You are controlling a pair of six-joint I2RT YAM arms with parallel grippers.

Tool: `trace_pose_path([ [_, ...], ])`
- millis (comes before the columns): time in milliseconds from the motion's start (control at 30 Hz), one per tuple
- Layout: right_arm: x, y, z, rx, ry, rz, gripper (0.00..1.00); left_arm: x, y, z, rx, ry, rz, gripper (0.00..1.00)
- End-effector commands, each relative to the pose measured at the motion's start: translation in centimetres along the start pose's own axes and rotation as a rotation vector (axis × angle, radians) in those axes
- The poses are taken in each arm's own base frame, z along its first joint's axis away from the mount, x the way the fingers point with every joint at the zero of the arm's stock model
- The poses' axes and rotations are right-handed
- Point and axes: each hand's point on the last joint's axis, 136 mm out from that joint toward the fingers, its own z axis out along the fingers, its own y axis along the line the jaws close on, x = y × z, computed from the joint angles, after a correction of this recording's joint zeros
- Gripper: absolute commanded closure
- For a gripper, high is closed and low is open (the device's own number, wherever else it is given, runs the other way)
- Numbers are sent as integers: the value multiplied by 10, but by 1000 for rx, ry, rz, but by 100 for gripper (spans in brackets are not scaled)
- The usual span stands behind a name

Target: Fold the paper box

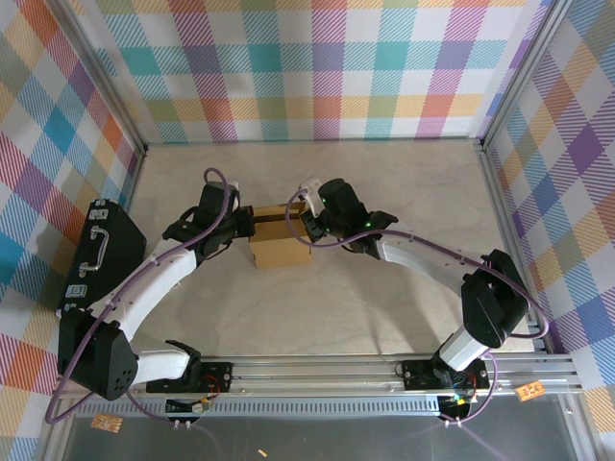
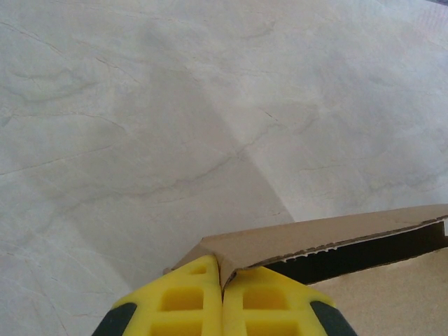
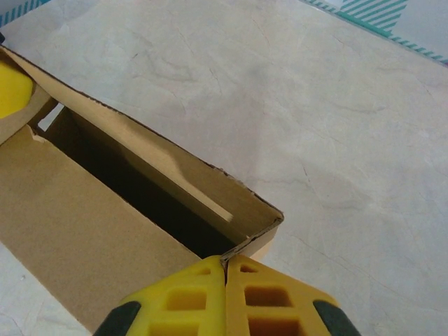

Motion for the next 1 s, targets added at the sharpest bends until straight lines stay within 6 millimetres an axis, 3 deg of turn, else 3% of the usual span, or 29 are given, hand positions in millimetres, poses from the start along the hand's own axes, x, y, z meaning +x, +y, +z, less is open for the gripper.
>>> trace_pose_path([
  [0,17,22,-1,-109,59,-50,98,31,-23,0,102,108,35,100],
  [467,35,26,5,-133,83,55,97,40,-20,-1,95,93,35,100],
  [567,37,26,5,-130,77,60,92,44,-23,-1,110,79,45,100],
  [633,36,26,5,-132,79,62,78,45,-23,-2,113,70,52,100],
  [967,12,22,-10,-126,76,79,71,44,-23,-5,108,62,77,100],
])
